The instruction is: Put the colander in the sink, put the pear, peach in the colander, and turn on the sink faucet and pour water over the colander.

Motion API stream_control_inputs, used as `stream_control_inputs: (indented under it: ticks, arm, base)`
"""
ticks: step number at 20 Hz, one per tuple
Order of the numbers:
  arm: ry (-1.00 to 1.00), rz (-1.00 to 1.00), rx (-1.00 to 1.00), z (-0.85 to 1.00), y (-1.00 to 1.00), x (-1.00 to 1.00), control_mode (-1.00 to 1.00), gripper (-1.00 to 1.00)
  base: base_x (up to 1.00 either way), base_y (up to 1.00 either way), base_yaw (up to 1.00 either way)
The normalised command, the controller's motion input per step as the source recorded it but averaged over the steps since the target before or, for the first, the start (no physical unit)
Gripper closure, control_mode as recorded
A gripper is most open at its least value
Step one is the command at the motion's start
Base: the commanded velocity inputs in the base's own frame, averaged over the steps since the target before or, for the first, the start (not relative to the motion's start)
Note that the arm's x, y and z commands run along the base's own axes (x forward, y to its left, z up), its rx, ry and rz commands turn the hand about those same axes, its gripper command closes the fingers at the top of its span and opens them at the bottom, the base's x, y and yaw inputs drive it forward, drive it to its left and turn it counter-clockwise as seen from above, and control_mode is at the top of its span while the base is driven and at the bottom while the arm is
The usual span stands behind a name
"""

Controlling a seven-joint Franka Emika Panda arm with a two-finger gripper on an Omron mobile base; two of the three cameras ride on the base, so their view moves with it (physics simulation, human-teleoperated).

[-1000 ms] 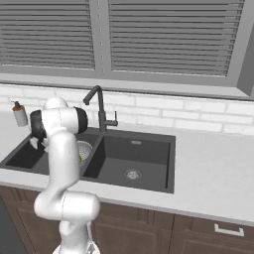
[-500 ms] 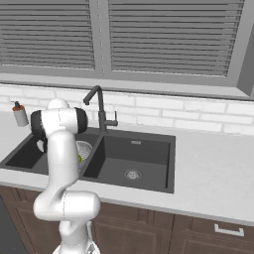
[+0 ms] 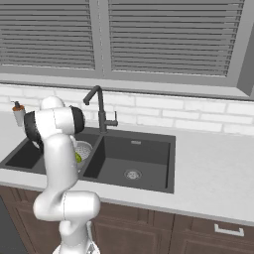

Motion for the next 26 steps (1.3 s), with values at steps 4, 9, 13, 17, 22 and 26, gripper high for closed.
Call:
stream_control_inputs:
  ticks: [4, 9, 13, 17, 22, 26]
  arm:
    - [-0.1, 0.0, 0.0, 0.88, 0.0, -0.26, -1.0, -1.0]
    - [-0.13, 0.01, 0.04, 1.0, 0.0, -0.59, -1.0, -1.0]
    - [-0.14, 0.01, 0.11, 1.0, -0.04, -0.63, -1.0, -1.0]
    - [-0.12, 0.02, 0.13, 1.0, -0.15, -0.53, -1.0, -1.0]
    - [-0.11, 0.02, 0.11, 1.0, -0.19, -0.44, -1.0, -1.0]
    - [-0.1, 0.03, 0.07, 1.0, -0.25, -0.33, -1.0, -1.0]
  base:
    - [0.0, 0.0, 0.0]
    - [0.0, 0.0, 0.0]
    - [0.0, 0.0, 0.0]
    - [0.0, 0.0, 0.0]
    - [0.0, 0.0, 0.0]
    - [0.0, 0.0, 0.0]
